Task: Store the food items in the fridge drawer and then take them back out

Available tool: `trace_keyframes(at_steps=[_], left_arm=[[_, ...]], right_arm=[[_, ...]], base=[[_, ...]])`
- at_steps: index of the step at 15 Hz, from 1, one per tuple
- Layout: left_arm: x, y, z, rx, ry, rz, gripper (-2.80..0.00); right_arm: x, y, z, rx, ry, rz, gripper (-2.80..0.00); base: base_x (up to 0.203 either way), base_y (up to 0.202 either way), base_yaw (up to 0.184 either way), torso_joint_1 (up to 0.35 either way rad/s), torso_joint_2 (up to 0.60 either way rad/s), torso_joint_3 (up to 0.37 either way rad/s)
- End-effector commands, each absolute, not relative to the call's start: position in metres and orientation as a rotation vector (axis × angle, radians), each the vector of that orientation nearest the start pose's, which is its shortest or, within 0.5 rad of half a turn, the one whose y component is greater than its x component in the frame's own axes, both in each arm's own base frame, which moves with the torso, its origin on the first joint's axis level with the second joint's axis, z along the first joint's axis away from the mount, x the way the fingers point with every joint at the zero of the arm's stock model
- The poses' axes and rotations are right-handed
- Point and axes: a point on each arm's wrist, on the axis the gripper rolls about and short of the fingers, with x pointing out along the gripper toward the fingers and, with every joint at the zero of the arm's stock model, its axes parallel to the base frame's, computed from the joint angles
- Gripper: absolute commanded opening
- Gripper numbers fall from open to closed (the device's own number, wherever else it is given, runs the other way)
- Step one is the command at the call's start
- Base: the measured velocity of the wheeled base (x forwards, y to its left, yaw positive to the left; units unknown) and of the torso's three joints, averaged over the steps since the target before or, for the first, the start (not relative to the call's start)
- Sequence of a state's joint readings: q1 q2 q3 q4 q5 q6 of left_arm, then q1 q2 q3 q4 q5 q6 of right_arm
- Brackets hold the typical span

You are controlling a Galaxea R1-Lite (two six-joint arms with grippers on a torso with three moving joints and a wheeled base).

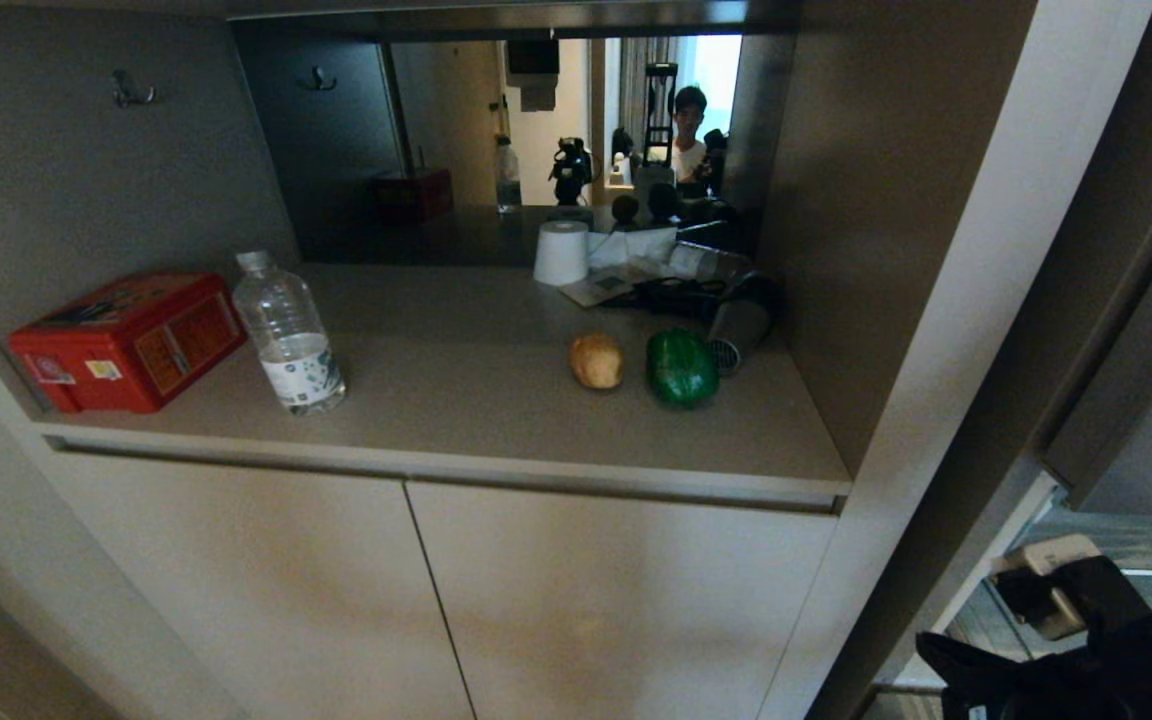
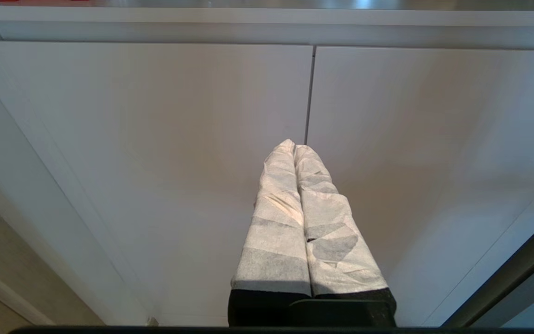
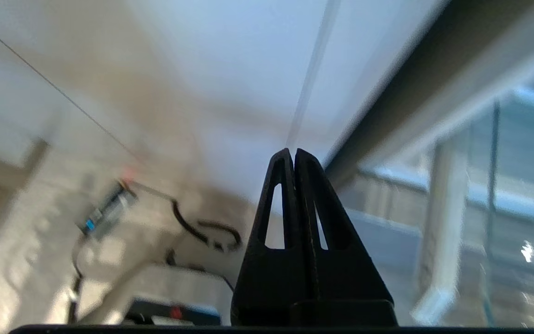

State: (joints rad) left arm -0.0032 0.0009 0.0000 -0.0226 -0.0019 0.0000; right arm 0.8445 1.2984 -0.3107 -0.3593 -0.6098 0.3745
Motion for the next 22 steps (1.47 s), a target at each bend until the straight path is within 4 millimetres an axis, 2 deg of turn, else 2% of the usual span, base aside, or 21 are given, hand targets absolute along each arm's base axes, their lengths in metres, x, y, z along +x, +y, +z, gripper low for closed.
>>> trace_keyframes(at_steps=[1, 13, 22], left_arm=[[-0.022, 0.0, 0.075, 0.001, -0.011, -0.005, -2.8], [-0.022, 0.0, 0.075, 0.0, -0.011, -0.005, -2.8], [-0.022, 0.0, 0.075, 0.0, -0.011, -0.005, -2.8]], right_arm=[[0.111, 0.101, 0.118, -0.073, 0.525, 0.112, -2.8], [0.107, 0.093, 0.111, -0.07, 0.499, 0.091, -2.8], [0.105, 0.086, 0.104, -0.077, 0.524, 0.059, -2.8]], base=[[0.0, 0.0, 0.0, 0.0, 0.0, 0.0], [0.0, 0.0, -0.005, 0.0, 0.0, 0.0], [0.0, 0.007, -0.164, 0.003, 0.0, 0.002]])
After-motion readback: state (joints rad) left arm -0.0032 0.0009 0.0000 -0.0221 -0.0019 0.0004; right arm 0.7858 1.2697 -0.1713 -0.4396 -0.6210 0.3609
